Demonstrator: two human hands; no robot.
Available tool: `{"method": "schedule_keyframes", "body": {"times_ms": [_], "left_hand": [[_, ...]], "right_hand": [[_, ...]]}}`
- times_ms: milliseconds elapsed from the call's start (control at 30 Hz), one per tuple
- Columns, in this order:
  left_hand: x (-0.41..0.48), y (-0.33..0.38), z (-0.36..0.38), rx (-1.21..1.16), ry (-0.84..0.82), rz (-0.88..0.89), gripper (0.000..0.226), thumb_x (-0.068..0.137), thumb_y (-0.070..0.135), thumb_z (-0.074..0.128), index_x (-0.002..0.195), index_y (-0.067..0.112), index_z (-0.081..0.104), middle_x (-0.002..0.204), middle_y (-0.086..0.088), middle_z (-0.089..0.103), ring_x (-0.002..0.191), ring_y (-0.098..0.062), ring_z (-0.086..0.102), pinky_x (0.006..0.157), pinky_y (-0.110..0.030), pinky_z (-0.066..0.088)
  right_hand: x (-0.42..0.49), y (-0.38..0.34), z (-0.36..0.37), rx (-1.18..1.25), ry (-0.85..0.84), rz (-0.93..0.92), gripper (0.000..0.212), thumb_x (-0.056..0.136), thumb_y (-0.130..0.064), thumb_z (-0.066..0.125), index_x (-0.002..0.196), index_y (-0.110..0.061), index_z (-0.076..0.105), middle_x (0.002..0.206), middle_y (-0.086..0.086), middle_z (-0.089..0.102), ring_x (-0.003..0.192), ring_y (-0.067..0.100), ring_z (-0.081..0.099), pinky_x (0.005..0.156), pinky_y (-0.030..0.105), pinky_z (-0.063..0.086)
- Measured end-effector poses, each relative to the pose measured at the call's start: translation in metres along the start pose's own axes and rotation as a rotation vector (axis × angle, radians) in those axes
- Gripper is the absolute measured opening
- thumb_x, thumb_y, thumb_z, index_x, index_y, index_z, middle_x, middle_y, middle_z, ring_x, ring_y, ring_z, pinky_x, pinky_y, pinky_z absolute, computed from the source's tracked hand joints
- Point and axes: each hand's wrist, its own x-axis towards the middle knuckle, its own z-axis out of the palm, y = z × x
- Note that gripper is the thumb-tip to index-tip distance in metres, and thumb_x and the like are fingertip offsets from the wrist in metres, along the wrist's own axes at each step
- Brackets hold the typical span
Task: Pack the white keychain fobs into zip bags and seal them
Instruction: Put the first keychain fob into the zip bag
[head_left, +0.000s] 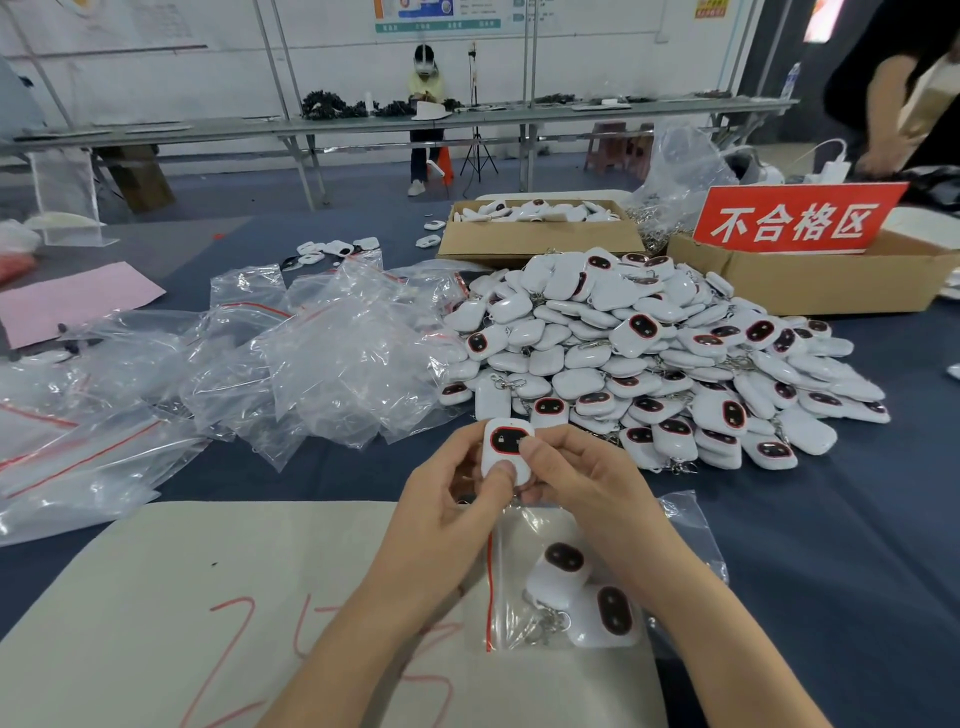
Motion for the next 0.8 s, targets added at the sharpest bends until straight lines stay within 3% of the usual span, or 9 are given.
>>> {"method": "schedule_keyframes", "body": {"times_ms": [167, 300, 400, 500, 567, 633, 700, 800], "left_hand": [[0.0015, -0.0016, -0.0035, 0.006, -0.018, 0.011, 0.028, 0.101, 0.017, 0.058, 0.118, 0.037, 0.067, 0.109, 0.007, 0.075, 0.097, -0.015, 0.071, 0.083, -0.019, 0.055], [0.0026, -0.0017, -0.0050, 0.018, -0.028, 0.004, 0.029, 0.103, 0.018, 0.057, 0.121, 0.038, 0.066, 0.109, 0.008, 0.074, 0.098, -0.016, 0.071, 0.084, -0.019, 0.055], [0.0022, -0.0017, -0.0040, -0.006, -0.031, 0.000, 0.029, 0.103, 0.018, 0.057, 0.121, 0.039, 0.067, 0.111, 0.009, 0.075, 0.101, -0.014, 0.071, 0.086, -0.021, 0.056], [0.0023, -0.0034, 0.0013, -0.033, 0.059, -0.036, 0.025, 0.100, 0.020, 0.063, 0.116, 0.039, 0.069, 0.108, 0.010, 0.076, 0.098, -0.012, 0.072, 0.084, -0.019, 0.055], [0.0022, -0.0056, 0.0013, 0.012, 0.126, -0.041, 0.019, 0.098, 0.023, 0.066, 0.111, 0.037, 0.069, 0.103, 0.011, 0.075, 0.093, -0.010, 0.071, 0.079, -0.016, 0.052], [0.0020, -0.0068, -0.0028, 0.218, 0.146, 0.053, 0.018, 0.098, 0.024, 0.066, 0.110, 0.037, 0.068, 0.103, 0.015, 0.070, 0.097, -0.009, 0.065, 0.080, -0.013, 0.047], [0.0006, -0.0063, -0.0041, 0.359, 0.126, 0.154, 0.023, 0.098, 0.022, 0.065, 0.112, 0.038, 0.068, 0.106, 0.018, 0.063, 0.105, -0.010, 0.061, 0.085, -0.011, 0.044], [-0.0001, -0.0054, -0.0020, 0.302, 0.162, 0.180, 0.021, 0.097, 0.018, 0.066, 0.109, 0.034, 0.073, 0.103, 0.014, 0.061, 0.101, -0.010, 0.063, 0.083, -0.011, 0.046]], "right_hand": [[0.0008, 0.0010, 0.0002, 0.026, -0.019, -0.008, 0.016, 0.091, -0.025, 0.066, 0.096, -0.012, 0.075, 0.089, 0.012, 0.076, 0.076, 0.020, 0.068, 0.080, 0.032, 0.061], [0.0012, 0.0021, -0.0008, 0.025, -0.024, -0.011, 0.013, 0.092, -0.023, 0.067, 0.094, -0.015, 0.075, 0.087, 0.009, 0.076, 0.075, 0.018, 0.069, 0.077, 0.028, 0.061], [0.0015, 0.0017, -0.0007, 0.048, -0.023, -0.016, 0.018, 0.084, -0.033, 0.070, 0.092, -0.018, 0.077, 0.089, 0.010, 0.076, 0.076, 0.019, 0.070, 0.076, 0.027, 0.060], [0.0038, 0.0040, -0.0017, 0.081, -0.011, -0.022, 0.018, 0.082, -0.034, 0.069, 0.093, -0.022, 0.076, 0.092, 0.010, 0.077, 0.081, 0.020, 0.071, 0.077, 0.026, 0.060], [0.0045, 0.0054, -0.0021, 0.057, -0.023, -0.060, 0.015, 0.089, -0.027, 0.068, 0.104, -0.025, 0.073, 0.101, 0.005, 0.076, 0.091, 0.018, 0.073, 0.080, 0.027, 0.060], [0.0038, 0.0064, -0.0025, 0.011, -0.054, -0.114, 0.026, 0.090, -0.028, 0.066, 0.116, -0.028, 0.067, 0.110, 0.000, 0.074, 0.101, 0.018, 0.072, 0.086, 0.031, 0.060], [0.0015, 0.0053, -0.0024, -0.030, -0.061, -0.170, 0.025, 0.088, -0.030, 0.065, 0.112, -0.022, 0.069, 0.107, 0.000, 0.074, 0.101, 0.018, 0.072, 0.088, 0.031, 0.059], [-0.0007, 0.0050, -0.0031, 0.029, -0.039, -0.215, 0.018, 0.088, -0.020, 0.066, 0.102, -0.010, 0.071, 0.100, 0.003, 0.077, 0.097, 0.018, 0.073, 0.084, 0.025, 0.057]]}}
